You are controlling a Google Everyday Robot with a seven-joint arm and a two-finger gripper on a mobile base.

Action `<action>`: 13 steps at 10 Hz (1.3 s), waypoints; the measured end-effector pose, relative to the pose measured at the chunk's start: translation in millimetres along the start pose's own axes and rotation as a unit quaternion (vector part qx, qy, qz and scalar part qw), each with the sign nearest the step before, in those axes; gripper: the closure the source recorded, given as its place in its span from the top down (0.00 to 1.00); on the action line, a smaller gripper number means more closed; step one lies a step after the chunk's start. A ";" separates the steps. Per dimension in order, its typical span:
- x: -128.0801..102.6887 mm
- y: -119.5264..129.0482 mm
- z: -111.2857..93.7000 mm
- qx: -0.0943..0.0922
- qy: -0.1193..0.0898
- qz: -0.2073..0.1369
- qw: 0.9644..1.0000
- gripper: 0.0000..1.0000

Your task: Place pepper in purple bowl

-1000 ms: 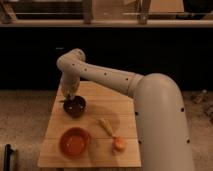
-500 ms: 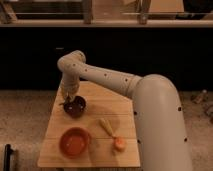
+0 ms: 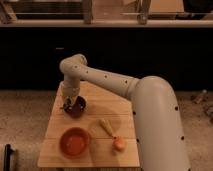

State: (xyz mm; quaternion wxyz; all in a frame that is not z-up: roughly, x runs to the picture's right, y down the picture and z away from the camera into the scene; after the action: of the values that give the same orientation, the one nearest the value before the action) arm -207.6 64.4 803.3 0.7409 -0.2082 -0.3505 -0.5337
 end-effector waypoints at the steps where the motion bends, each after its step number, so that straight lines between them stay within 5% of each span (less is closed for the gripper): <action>1: -1.1 4.4 3.2 -0.002 -0.005 0.001 1.000 0.00; 7: -3.4 24.5 10.2 -0.005 -0.024 0.010 1.000 0.03; 13: -3.5 23.0 13.0 -0.005 -0.038 0.008 0.999 0.62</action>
State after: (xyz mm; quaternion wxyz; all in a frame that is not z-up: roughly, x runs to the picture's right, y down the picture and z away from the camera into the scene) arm -190.6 83.4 810.9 0.7302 -0.2344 -0.3741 -0.5214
